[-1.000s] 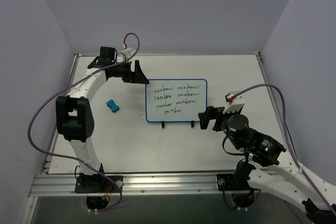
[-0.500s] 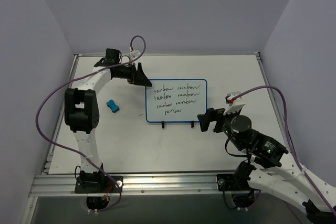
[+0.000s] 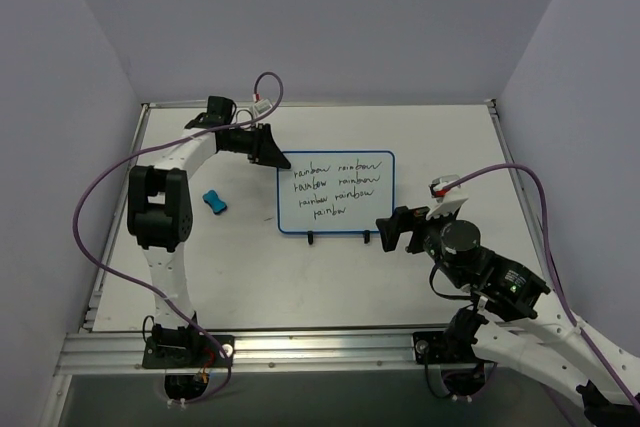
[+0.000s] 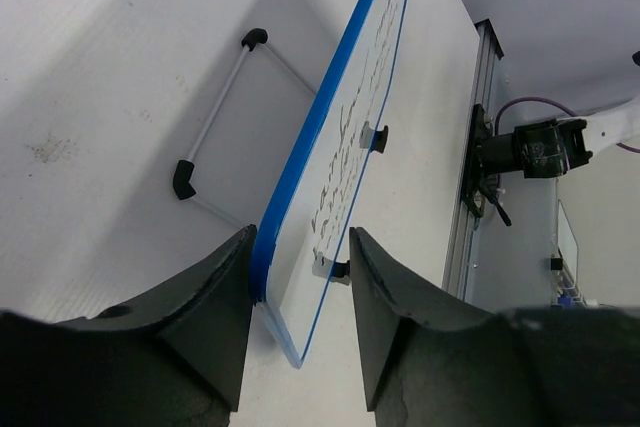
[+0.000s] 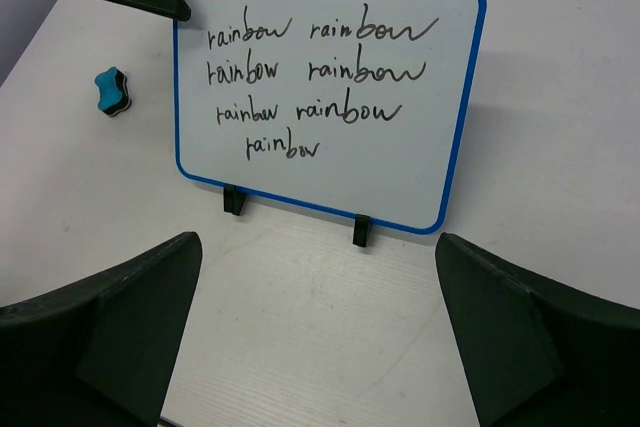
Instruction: Erase the whiteboard
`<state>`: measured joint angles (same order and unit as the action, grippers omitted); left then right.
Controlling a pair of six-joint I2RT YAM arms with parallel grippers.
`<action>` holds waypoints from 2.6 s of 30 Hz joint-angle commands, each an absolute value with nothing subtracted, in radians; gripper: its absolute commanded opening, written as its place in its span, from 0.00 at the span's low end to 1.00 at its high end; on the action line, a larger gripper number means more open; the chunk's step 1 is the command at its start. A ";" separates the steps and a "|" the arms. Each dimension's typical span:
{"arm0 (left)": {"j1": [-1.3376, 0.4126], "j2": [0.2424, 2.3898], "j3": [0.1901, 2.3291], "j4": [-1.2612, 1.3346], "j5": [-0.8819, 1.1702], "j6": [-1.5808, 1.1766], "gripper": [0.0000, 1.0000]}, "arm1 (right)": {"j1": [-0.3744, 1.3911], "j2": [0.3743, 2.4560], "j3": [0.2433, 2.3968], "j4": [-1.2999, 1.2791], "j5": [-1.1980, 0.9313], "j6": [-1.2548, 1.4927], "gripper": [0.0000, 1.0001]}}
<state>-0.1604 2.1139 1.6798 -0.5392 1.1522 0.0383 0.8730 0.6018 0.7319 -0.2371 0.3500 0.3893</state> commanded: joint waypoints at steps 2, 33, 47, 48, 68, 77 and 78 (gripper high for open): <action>-0.164 2.132 1.720 -0.522 1.216 0.067 0.43 | 0.881 0.594 0.755 -0.219 0.348 0.371 0.98; -0.114 2.046 1.510 0.099 1.313 -0.334 0.02 | 0.881 0.583 0.744 -0.212 0.351 0.373 0.98; -0.074 2.097 1.382 1.147 1.384 -1.144 0.02 | 0.881 0.578 0.746 -0.213 0.360 0.374 0.98; -0.074 2.098 1.384 1.157 1.390 -1.163 0.02 | 0.881 0.577 0.744 -0.212 0.360 0.374 0.98; -0.005 1.744 1.460 0.321 1.183 -0.666 0.02 | 0.881 0.624 0.764 -0.190 0.380 0.370 0.97; 0.126 1.553 1.459 0.256 1.051 -0.775 0.02 | 0.881 0.793 0.799 -0.080 0.318 0.353 0.95; 0.141 1.533 1.457 0.253 1.043 -0.788 0.02 | 0.881 0.817 0.814 -0.046 0.298 0.348 0.95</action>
<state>0.0929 1.6337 1.4113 0.2745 1.1282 -0.7525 0.8730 0.7368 0.7616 -0.1555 0.3344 0.3714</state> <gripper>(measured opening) 0.086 0.954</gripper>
